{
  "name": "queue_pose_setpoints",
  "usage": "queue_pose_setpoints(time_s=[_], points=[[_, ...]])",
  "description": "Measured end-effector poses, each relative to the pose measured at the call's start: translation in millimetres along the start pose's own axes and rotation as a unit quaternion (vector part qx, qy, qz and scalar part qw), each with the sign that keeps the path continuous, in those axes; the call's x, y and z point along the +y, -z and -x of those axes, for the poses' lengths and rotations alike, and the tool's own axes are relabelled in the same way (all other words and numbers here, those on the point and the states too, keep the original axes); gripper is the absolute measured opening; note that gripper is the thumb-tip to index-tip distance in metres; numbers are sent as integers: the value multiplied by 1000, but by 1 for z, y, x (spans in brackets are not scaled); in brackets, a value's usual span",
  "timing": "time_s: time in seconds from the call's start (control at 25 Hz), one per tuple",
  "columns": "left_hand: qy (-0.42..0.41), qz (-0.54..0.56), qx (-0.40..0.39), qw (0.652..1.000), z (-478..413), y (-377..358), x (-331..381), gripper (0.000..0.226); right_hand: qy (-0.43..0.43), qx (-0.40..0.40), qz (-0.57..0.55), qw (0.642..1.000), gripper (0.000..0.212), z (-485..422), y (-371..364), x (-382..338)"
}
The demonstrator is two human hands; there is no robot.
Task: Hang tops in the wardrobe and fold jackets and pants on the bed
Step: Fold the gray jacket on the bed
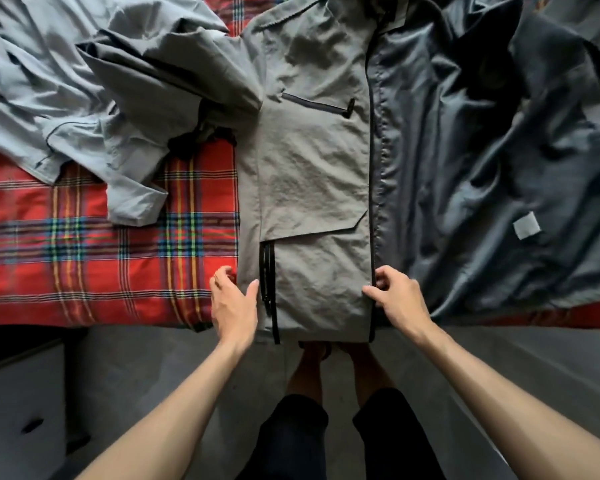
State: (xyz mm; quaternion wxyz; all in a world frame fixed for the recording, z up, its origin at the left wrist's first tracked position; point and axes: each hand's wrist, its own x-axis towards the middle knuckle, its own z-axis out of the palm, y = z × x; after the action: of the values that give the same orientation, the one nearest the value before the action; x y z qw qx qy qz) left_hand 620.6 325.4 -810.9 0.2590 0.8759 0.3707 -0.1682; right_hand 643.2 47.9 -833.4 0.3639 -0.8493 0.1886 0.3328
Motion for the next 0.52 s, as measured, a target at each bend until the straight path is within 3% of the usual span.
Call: queue_pose_setpoints(time_s=[0.12,0.24,0.36,0.44,0.52], points=[[-202,-136,39,969,10,-9,22,64,27,2,34,999,12,9,18,10],[-350,-161,-55,921,20,-29,66,59,27,167,19,985,6,13,71,25],[-440,-188,-135,867,35,-67,119,66,-43,333,-21,942,22,4,143,73],[-468,-223,-163,839,48,-93,157,76,-86,365,12,927,41,-13,194,115],[-444,-281,-181,831,61,-117,189,82,-121,365,47,922,59,-37,241,148]])
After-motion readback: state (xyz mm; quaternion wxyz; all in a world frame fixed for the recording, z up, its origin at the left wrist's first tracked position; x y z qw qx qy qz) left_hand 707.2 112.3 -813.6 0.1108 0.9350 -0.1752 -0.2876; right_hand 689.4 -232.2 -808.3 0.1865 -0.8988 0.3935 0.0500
